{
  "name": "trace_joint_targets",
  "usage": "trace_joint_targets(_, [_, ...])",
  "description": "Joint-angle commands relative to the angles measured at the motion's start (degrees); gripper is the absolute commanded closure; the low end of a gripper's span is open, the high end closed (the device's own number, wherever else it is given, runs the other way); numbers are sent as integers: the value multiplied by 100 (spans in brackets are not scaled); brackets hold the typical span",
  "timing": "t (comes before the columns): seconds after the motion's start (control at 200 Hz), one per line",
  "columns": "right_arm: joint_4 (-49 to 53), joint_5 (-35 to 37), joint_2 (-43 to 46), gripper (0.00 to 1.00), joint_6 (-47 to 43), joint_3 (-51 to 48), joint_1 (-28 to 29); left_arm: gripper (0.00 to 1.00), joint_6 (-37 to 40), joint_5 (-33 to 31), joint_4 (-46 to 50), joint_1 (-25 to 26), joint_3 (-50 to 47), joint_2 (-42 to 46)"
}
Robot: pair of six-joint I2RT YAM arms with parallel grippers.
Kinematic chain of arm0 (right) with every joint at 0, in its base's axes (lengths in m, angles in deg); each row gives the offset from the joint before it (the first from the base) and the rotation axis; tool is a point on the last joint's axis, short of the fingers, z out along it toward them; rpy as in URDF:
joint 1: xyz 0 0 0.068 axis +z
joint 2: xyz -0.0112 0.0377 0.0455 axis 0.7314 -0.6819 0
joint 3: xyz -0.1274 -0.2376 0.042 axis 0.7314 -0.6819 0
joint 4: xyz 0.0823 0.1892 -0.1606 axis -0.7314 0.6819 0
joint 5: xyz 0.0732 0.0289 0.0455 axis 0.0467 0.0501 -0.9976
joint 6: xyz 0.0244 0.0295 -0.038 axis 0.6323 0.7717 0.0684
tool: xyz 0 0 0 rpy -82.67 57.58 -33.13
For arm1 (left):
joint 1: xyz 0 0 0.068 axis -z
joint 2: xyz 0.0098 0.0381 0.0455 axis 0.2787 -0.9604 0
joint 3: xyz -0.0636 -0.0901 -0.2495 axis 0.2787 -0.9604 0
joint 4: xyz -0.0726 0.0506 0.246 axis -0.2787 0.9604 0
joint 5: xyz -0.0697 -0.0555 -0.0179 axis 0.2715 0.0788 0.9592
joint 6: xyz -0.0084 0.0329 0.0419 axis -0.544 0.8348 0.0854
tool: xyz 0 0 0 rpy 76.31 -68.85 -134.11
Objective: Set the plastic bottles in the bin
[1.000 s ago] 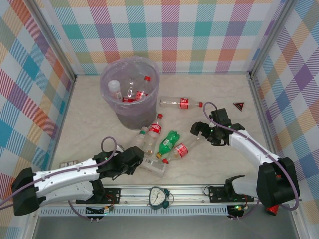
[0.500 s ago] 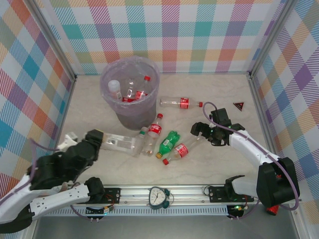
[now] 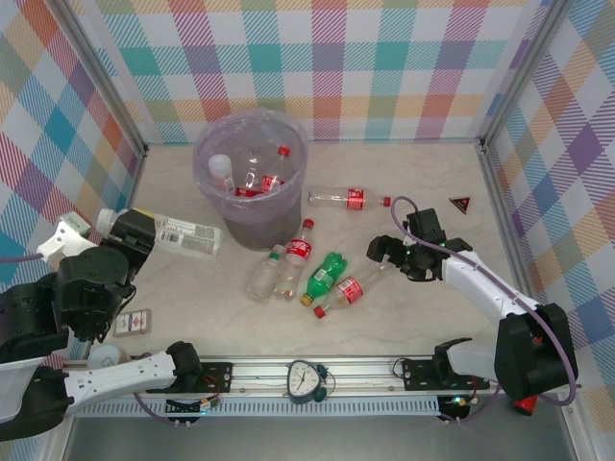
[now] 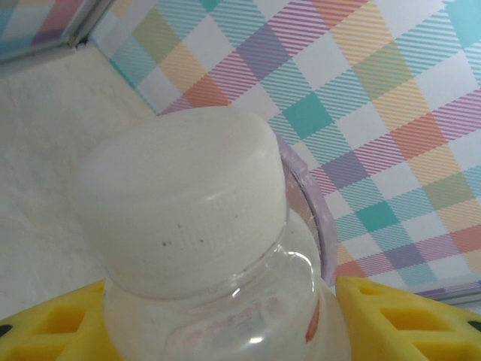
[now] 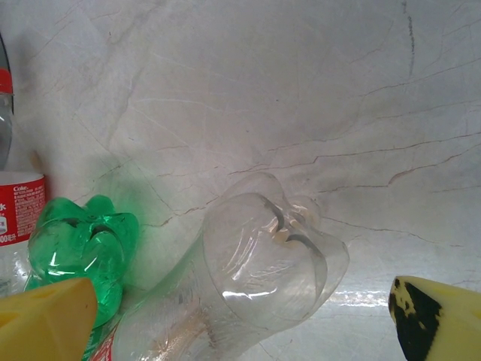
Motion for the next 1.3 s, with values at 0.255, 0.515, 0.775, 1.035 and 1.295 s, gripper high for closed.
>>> trace_joint_targets(0.255, [5,-191,231,0,-163,127,-10,56,1983,594,-1384,-972,274,-864])
trace_joint_targets(0.515, [247,-74,555,0,-295,130,-10,62,1928,5218,-3184,-4742,127,-2100])
trace_joint_targets(0.775, [298,-42,732,0,-193,10,-7,60,2467,5585,-3703,-4784,1400,-3880])
trace_joint_targets(1.035, [253,-7,563,0,-234,103,-10,60,3396,5736,-3106,-4560,2268,-5107])
trace_joint_targets(1.295, [301,115,492,0,-314,124,-8,60,4718,5261,-2155,-4115,3053,-5959])
